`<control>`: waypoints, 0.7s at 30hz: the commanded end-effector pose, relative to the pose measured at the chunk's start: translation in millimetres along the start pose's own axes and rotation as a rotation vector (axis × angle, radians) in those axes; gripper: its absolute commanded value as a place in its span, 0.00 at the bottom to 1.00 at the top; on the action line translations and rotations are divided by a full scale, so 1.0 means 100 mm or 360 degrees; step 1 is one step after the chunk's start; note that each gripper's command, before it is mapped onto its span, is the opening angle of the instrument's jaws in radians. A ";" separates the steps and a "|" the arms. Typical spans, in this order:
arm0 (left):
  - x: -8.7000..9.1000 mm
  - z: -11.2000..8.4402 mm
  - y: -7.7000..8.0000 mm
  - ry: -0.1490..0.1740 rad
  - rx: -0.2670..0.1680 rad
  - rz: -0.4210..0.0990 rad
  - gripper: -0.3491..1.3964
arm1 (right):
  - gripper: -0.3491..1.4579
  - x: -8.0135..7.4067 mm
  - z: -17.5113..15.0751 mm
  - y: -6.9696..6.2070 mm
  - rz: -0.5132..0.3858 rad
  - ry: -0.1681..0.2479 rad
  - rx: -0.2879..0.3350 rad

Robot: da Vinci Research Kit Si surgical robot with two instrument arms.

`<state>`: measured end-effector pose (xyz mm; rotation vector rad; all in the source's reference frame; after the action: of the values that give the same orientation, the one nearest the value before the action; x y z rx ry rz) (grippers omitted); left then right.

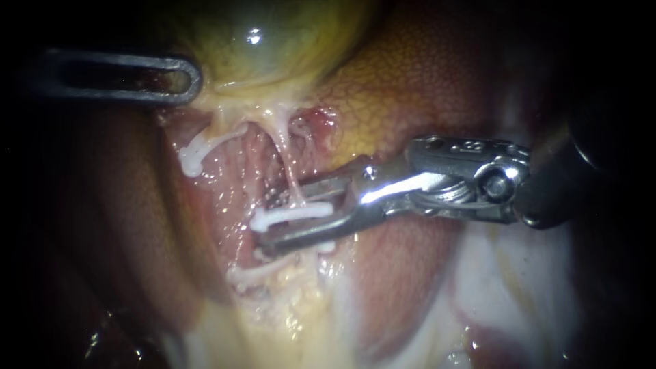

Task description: Going back second clip right tube

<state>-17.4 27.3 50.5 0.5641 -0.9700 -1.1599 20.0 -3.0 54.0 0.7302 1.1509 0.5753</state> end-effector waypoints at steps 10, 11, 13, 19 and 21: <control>0.001 -0.002 0.000 0.0001 0.0001 0.0001 0.00 | 0.47 -0.014 -0.038 -0.020 -0.0314 0.0001 -0.0110; 0.001 -0.002 0.000 0.0001 0.0001 0.0001 0.00 | 0.47 -0.015 -0.043 -0.022 -0.0340 -0.0001 -0.0115; 0.001 -0.002 0.000 0.0001 0.0001 0.0001 0.00 | 0.47 -0.018 -0.053 -0.027 -0.0419 -0.0006 -0.0128; 0.001 -0.001 0.000 0.0000 0.0000 0.0001 0.00 | 0.47 -0.028 -0.083 -0.034 -0.0539 -0.0017 -0.0131; 0.001 0.000 0.000 0.0000 0.0000 0.0001 0.00 | 0.47 -0.031 -0.093 -0.035 -0.0569 -0.0020 -0.0138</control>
<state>-17.4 27.2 50.5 0.5645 -0.9707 -1.1587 9.9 -5.5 51.0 0.4322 1.2037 0.3101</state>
